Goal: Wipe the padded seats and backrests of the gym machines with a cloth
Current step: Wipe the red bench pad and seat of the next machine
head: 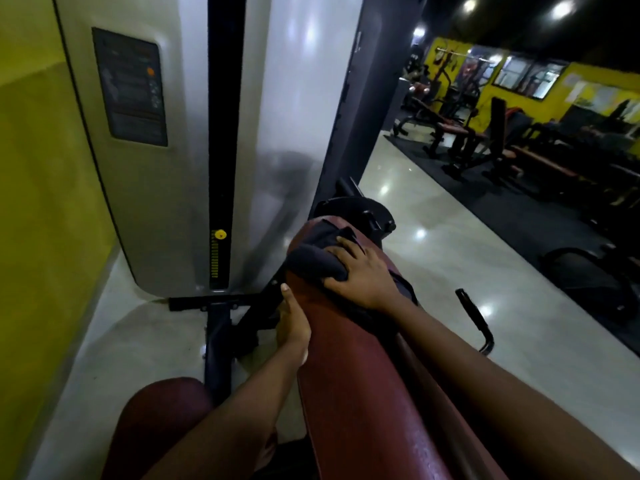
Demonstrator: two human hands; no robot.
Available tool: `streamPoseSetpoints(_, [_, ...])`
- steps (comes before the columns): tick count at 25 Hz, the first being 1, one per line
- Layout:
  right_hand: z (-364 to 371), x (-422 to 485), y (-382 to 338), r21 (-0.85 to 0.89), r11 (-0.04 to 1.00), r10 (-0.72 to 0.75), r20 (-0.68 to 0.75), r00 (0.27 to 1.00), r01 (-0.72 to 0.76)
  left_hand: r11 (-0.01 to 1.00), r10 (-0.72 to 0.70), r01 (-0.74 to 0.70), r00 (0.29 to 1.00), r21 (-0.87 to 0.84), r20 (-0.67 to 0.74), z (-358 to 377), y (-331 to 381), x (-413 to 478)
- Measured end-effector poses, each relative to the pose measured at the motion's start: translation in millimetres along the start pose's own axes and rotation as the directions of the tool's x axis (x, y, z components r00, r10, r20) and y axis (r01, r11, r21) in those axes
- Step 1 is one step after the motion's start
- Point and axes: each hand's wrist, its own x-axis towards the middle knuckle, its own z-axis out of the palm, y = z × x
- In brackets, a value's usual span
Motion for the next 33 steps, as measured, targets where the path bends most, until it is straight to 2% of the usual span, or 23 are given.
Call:
streamPoseSetpoints(1, [3,-10,-2,-0.015,0.999,0.039,0.002,0.999,-0.039,1.0,-0.003,0.003,1.0,-0.027,0.027,-3,2,-1])
streamPoseSetpoints(4, [10,-32,-11,-0.073,0.975,0.207,-0.032,0.978,-0.208,0.998,-0.008,0.024,0.971,-0.064,0.237,-8,-4,17])
streamPoseSetpoints(6, [12,-36,-32,-0.12,0.909,0.392,-0.085,0.916,-0.399,0.998,-0.043,0.053,0.953,-0.024,0.3,-7,-32,62])
streamPoseSetpoints(8, [21,-37,-67,-0.214,0.793,0.544,-0.171,0.821,-0.57,0.994,-0.074,0.036,0.911,0.099,0.406,-19,-38,66])
streamPoseSetpoints(10, [35,-41,-100,-0.253,0.717,0.608,-0.23,0.76,-0.65,0.984,-0.015,-0.071,0.88,0.163,0.475,-49,-13,28])
streamPoseSetpoints(12, [51,-62,-126,-0.253,0.672,0.627,-0.306,0.717,-0.696,0.934,0.175,-0.312,0.826,0.176,0.535,-75,4,-8])
streamPoseSetpoints(14, [67,-99,-141,-0.262,0.597,0.647,-0.401,0.648,-0.758,0.8,0.355,-0.567,0.711,0.196,0.607,-93,2,-26])
streamPoseSetpoints(17, [83,-172,-158,-0.252,0.473,0.679,-0.506,0.532,-0.844,0.583,0.496,-0.809,0.428,0.075,0.755,-102,-11,-46])
streamPoseSetpoints(18, [86,-197,-165,-0.244,0.412,0.674,-0.566,0.474,-0.878,0.493,0.502,-0.87,0.305,0.022,0.809,-99,-15,-52])
streamPoseSetpoints(21, [91,-232,-177,-0.123,0.223,0.703,-0.667,0.247,-0.967,0.123,0.476,-0.976,-0.101,-0.179,0.873,-75,-14,-64])
streamPoseSetpoints(23, [94,-215,-175,0.016,0.131,0.75,-0.655,0.088,-0.991,-0.089,0.435,-0.958,-0.283,-0.272,0.855,-51,-6,-62])
streamPoseSetpoints(24, [93,-201,-174,0.051,0.117,0.769,-0.637,0.058,-0.992,-0.18,0.403,-0.937,-0.349,-0.3,0.846,-39,-1,-59])
streamPoseSetpoints(25, [93,-191,-171,0.041,0.128,0.766,-0.639,0.073,-0.991,-0.258,0.365,-0.911,-0.399,-0.321,0.841,-28,3,-52])
streamPoseSetpoints(28, [95,-215,-162,-0.078,0.222,0.68,-0.702,0.212,-0.972,-0.424,0.275,-0.829,-0.501,-0.364,0.82,-12,3,-33])
streamPoseSetpoints(29, [94,-230,-163,-0.085,0.227,0.652,-0.727,0.216,-0.97,-0.445,0.273,-0.814,-0.521,-0.374,0.809,-10,0,-29])
streamPoseSetpoints(30, [93,-243,-166,-0.061,0.2,0.627,-0.759,0.176,-0.978,-0.452,0.283,-0.807,-0.533,-0.379,0.797,-8,-2,-27])
streamPoseSetpoints(33, [87,-246,-164,0.095,0.036,0.588,-0.807,-0.056,-0.995,-0.455,0.34,-0.795,-0.571,-0.4,0.747,-5,-6,-24])
